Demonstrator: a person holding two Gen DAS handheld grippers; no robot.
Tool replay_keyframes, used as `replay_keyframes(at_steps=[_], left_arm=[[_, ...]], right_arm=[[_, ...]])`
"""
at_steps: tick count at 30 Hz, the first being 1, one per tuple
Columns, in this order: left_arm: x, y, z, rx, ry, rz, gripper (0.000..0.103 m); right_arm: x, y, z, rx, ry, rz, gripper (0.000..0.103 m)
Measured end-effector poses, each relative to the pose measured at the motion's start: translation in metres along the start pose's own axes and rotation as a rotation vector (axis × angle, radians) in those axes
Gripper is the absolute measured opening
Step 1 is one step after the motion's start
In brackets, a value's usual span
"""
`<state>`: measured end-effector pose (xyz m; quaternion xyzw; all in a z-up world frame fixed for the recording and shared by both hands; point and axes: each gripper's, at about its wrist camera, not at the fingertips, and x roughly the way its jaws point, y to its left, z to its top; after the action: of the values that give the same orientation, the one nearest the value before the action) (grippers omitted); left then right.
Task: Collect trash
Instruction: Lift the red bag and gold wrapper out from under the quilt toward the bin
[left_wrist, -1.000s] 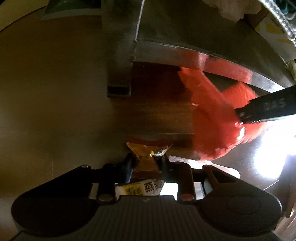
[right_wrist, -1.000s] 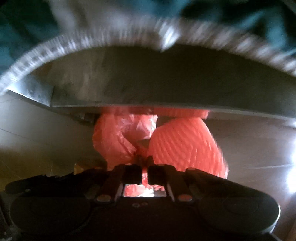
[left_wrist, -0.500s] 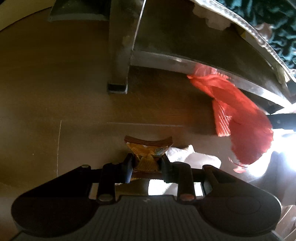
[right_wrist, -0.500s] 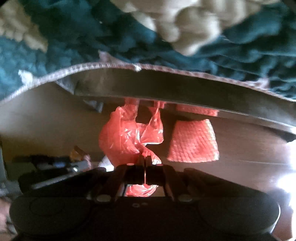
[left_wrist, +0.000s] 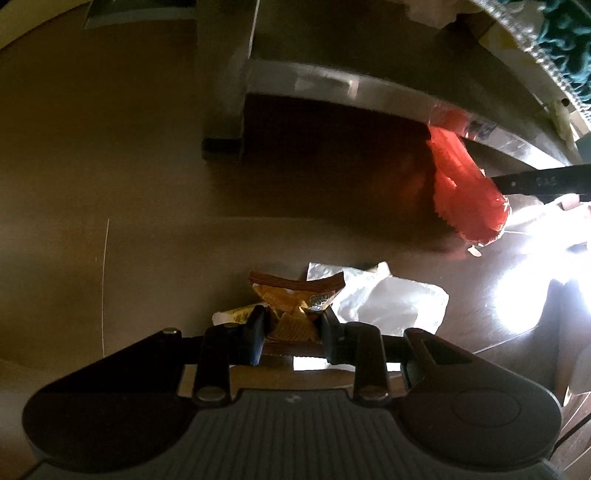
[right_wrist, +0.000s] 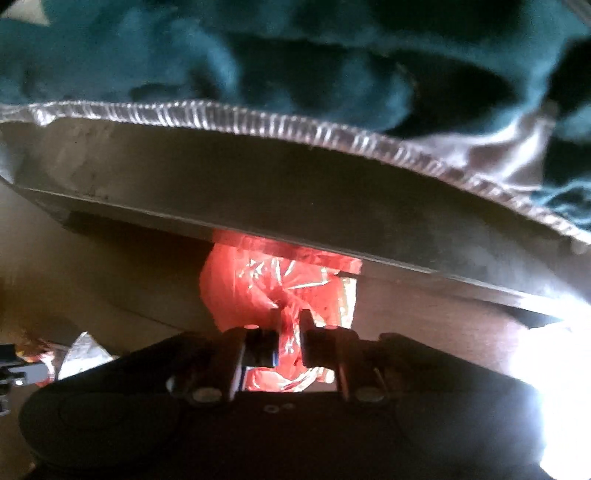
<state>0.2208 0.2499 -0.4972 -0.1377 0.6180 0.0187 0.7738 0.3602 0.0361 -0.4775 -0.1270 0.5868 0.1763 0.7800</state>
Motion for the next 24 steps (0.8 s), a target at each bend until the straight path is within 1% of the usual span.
replay_keyframes(at_steps=[1, 3, 6, 7, 8, 11, 12, 14, 16, 17, 19, 20, 22, 24], left_arm=[[0.001, 0.000, -0.002, -0.005, 0.005, 0.002, 0.030], [0.002, 0.000, -0.002, -0.012, 0.011, 0.006, 0.030], [0.000, 0.002, -0.003, -0.011, 0.005, 0.010, 0.030], [-0.001, 0.004, -0.004, -0.016, 0.002, 0.010, 0.030], [-0.001, 0.005, -0.004, -0.022, 0.000, 0.008, 0.030], [-0.004, 0.011, -0.006, -0.036, -0.014, 0.008, 0.030], [-0.007, 0.014, -0.007, -0.040, -0.020, 0.009, 0.030], [-0.011, 0.021, -0.011, -0.063, -0.022, 0.013, 0.030], [-0.014, 0.029, -0.015, -0.092, -0.020, 0.022, 0.030], [-0.015, 0.034, -0.018, -0.103, -0.018, 0.028, 0.030], [-0.017, 0.041, -0.022, -0.130, -0.011, 0.038, 0.030], [-0.017, 0.045, -0.023, -0.144, -0.008, 0.043, 0.030], [-0.019, 0.050, -0.025, -0.163, -0.004, 0.052, 0.030], [-0.023, 0.054, -0.028, -0.177, -0.006, 0.060, 0.030]], right_arm=[[-0.003, 0.000, -0.001, -0.016, 0.004, 0.015, 0.001], [-0.010, 0.007, -0.002, -0.055, -0.024, 0.029, 0.001], [-0.023, 0.010, -0.004, -0.046, -0.034, 0.068, 0.003], [-0.026, 0.011, -0.005, -0.049, -0.038, 0.066, 0.007], [-0.025, 0.011, -0.004, -0.054, -0.041, 0.060, 0.015], [-0.030, 0.004, -0.005, -0.053, -0.017, 0.082, 0.023], [-0.031, 0.003, -0.005, -0.057, -0.010, 0.095, 0.027], [-0.033, 0.003, -0.006, -0.083, -0.006, 0.112, 0.051], [-0.031, 0.011, -0.010, -0.118, -0.009, 0.122, 0.057], [-0.027, 0.016, -0.009, -0.128, 0.006, 0.133, 0.059], [-0.014, 0.025, -0.005, -0.124, 0.061, 0.140, 0.059], [-0.005, 0.029, -0.003, -0.127, 0.075, 0.121, 0.059], [0.007, 0.035, -0.004, -0.143, 0.073, 0.080, 0.059], [0.014, 0.036, -0.004, -0.155, 0.087, 0.058, 0.059]])
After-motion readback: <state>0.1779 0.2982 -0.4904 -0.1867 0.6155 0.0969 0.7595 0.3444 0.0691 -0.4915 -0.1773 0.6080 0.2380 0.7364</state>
